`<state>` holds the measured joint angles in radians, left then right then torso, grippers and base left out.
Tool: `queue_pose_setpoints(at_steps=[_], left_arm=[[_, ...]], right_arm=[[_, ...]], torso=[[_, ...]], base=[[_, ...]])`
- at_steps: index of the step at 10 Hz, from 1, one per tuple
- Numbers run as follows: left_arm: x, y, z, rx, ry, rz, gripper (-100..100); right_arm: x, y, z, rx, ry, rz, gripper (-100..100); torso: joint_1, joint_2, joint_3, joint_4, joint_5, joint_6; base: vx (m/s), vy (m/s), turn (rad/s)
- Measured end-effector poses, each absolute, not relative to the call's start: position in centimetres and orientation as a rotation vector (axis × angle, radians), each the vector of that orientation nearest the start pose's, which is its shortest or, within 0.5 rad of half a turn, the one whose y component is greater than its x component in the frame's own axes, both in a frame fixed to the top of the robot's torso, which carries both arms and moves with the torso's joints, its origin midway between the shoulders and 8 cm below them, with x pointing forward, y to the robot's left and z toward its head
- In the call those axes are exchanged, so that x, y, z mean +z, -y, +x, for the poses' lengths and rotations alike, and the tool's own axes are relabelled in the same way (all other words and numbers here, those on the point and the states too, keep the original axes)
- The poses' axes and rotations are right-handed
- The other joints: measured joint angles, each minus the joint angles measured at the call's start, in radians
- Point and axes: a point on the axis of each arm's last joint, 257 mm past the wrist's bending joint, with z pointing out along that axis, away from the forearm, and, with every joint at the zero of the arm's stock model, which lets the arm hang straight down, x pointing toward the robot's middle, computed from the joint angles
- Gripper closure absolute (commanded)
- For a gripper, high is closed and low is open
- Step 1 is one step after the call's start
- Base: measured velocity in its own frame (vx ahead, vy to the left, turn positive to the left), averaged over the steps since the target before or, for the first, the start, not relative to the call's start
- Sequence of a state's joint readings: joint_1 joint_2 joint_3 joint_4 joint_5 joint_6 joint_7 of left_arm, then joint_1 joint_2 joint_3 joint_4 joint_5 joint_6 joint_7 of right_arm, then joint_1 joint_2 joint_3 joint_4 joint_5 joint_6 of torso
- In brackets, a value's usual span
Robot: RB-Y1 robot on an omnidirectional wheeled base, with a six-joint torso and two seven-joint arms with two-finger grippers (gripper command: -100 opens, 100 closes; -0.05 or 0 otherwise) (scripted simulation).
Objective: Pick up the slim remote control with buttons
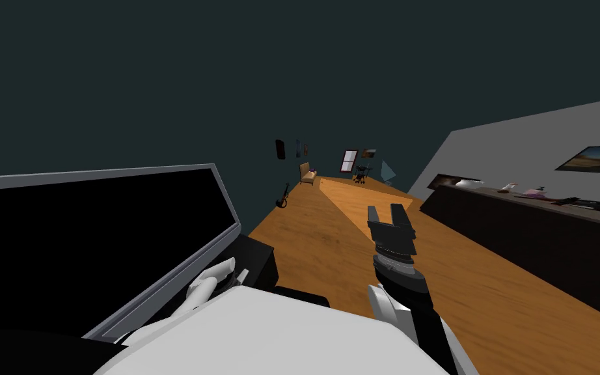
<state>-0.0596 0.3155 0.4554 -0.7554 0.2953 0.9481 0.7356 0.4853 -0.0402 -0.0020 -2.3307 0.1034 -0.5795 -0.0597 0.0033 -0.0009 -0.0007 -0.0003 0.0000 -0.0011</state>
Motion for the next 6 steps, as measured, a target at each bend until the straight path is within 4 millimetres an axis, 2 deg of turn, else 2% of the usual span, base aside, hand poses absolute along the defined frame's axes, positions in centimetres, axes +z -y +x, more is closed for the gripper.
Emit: queue_pose_setpoints(at_steps=[1, 2, 3, 6], left_arm=[[-60.2, -45.0, 19.7, -0.014, -0.305, -3.099, 100], [-60.0, -45.7, 19.4, -0.016, -0.32, -3.097, 100], [-59.7, -46.3, 18.6, -0.016, -0.347, -3.092, 100], [-59.1, -47.6, 17.4, -0.019, -0.414, -3.083, 100]], right_arm=[[6.3, 25.3, 32.2, 1.332, -0.597, 0.467, 0], [6.3, 25.3, 32.2, 1.332, -0.597, 0.468, 0], [6.3, 25.3, 32.2, 1.332, -0.597, 0.468, 0], [6.3, 25.3, 32.2, 1.332, -0.597, 0.468, 0]], torso=[[0.0, 0.0, 0.0, 0.0, 0.0, 0.0], [-0.002, -0.005, -0.003, -0.001, -0.001, -0.002], [-0.004, -0.01, -0.006, -0.002, -0.002, -0.002], [-0.004, -0.008, -0.005, -0.002, -0.002, -0.001]], base=[[0.108, -0.044, 0.262], [0.207, -0.077, 0.331], [0.144, -0.065, 0.122], [0.112, -0.06, 0.143]])
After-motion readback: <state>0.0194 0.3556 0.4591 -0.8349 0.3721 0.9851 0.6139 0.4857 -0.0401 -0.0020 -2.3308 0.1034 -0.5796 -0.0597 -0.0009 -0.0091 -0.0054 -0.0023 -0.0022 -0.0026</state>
